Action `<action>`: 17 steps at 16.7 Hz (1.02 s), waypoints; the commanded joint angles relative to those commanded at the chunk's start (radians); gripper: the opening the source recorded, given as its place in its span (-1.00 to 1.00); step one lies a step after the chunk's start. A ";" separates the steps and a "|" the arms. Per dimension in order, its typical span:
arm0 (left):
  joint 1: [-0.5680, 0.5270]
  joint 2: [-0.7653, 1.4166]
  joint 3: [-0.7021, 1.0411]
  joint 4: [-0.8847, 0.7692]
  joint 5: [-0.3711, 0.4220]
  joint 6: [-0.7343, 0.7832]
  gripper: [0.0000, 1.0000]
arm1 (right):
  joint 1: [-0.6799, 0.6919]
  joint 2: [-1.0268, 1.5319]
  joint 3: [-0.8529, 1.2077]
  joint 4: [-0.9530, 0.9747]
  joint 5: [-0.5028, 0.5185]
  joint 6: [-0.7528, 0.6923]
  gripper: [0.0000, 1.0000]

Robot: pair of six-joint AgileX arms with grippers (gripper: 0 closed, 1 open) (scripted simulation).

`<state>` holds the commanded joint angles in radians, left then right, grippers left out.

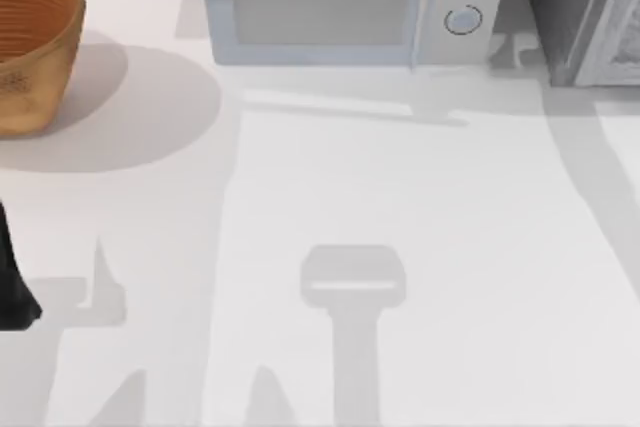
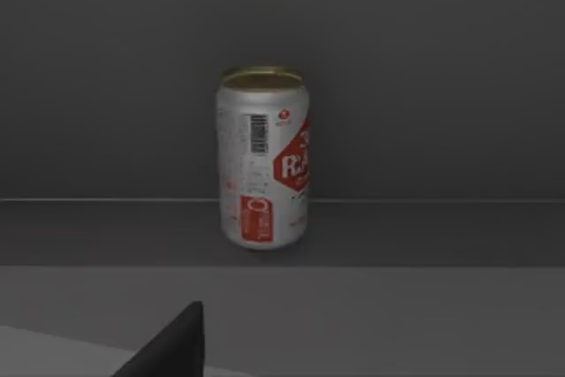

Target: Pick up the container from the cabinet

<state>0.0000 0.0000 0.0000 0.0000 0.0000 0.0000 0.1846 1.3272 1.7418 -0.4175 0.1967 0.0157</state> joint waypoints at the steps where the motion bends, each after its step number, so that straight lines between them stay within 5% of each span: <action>1: 0.000 0.000 0.000 0.000 0.000 0.000 1.00 | 0.000 0.000 0.000 0.000 0.000 0.000 1.00; 17: 0.000 0.000 0.000 0.000 0.000 0.000 1.00 | 0.057 0.322 0.158 0.172 0.074 -0.001 1.00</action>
<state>0.0000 0.0000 0.0000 0.0000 0.0000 0.0000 0.2420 1.6489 1.9000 -0.2456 0.2706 0.0149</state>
